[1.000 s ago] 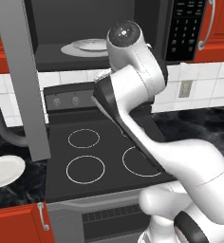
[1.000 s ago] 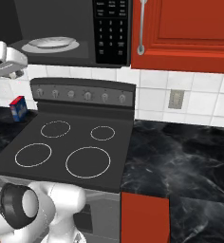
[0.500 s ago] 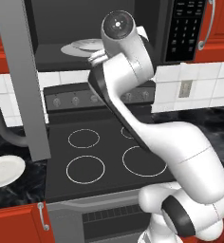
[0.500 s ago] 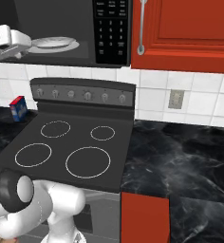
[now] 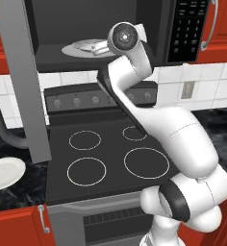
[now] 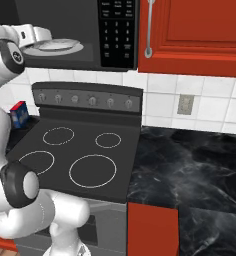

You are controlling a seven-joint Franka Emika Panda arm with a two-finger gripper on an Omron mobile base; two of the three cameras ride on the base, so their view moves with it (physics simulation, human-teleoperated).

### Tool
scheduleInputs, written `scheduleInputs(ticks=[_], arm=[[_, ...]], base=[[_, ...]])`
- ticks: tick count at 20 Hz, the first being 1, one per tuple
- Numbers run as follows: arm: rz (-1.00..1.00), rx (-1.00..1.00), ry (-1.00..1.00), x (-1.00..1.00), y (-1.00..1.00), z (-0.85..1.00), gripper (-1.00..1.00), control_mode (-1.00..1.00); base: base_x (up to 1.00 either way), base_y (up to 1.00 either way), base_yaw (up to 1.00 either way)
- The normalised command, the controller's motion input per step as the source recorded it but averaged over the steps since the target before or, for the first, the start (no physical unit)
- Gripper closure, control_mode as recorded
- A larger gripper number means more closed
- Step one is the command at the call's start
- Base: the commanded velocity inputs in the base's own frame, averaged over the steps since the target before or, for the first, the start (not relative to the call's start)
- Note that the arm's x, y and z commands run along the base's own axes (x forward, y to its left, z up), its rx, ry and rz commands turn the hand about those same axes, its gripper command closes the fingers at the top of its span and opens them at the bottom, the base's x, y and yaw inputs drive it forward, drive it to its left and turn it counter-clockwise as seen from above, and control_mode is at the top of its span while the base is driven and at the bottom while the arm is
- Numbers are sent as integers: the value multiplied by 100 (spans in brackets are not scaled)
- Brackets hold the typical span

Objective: Pick the marshmallow from the counter and place it in the microwave.

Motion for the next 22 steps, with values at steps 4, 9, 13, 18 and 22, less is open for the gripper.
scheduleInputs(ticks=[4, 9, 13, 18, 22], arm=[[0, 6, 11, 86, 5, 61, 100, -100], [0, 6, 4, 55, 12, 10, 100, -100], [0, 12, 0, 32, 20, -22, 100, -100], [0, 10, 0, 10, 17, -48, 100, -100], [0, 10, 1, 24, 1, -50, 100, -100]], base=[[0, 0, 0], [0, 0, 0], [0, 0, 0], [0, 0, 0], [0, 0, 0]])
